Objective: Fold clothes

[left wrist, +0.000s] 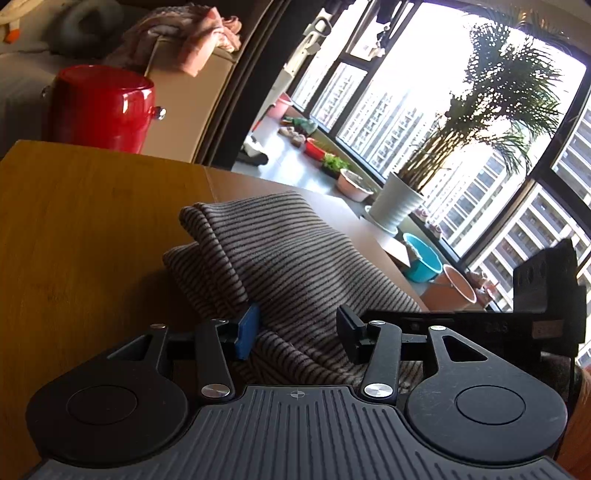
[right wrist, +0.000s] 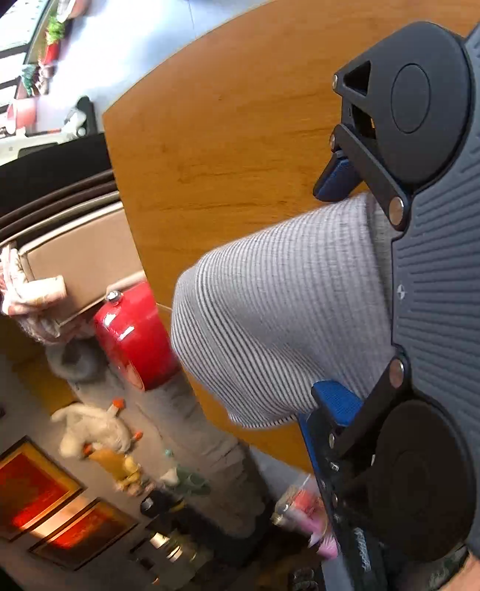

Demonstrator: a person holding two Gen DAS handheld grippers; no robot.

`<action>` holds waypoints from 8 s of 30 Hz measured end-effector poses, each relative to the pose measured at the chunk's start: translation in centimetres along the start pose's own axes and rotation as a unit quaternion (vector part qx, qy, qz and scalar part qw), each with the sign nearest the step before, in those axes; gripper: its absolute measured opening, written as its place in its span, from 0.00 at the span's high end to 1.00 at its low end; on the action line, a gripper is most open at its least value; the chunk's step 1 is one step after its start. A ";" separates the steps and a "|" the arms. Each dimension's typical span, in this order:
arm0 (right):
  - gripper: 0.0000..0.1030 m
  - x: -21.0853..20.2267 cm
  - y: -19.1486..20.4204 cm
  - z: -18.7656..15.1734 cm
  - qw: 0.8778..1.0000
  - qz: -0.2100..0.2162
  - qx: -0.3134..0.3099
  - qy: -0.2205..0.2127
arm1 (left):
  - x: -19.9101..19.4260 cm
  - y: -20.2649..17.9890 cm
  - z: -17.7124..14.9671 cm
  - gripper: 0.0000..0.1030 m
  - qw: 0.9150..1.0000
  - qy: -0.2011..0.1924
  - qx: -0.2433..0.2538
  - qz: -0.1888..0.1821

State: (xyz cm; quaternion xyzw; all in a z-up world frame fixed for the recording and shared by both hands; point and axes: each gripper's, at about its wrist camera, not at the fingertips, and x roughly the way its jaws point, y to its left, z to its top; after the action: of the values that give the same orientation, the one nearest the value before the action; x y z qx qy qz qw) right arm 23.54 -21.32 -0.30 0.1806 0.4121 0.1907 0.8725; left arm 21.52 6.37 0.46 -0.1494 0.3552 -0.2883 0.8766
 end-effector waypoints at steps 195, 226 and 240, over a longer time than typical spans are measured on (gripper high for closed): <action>0.00 2.3 12.7 0.6 0.969 -0.121 -0.188 -0.104 | -5.5 4.5 -1.1 0.25 0.991 -0.066 -0.046 0.111; 0.00 -1.7 7.1 -9.9 0.969 -0.198 -0.138 -0.061 | -4.3 -4.4 -9.4 0.00 0.933 -0.040 0.008 0.359; 0.00 -1.7 7.2 -10.2 0.969 -0.197 -0.137 -0.063 | -4.3 -4.4 -9.3 0.00 0.933 -0.041 0.006 0.357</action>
State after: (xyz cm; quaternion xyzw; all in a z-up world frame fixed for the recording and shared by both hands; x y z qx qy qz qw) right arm 13.21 -14.37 -1.83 -0.0140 0.3539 0.0586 0.9333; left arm 10.65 4.95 -1.73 -0.0189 0.3472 0.0480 0.9364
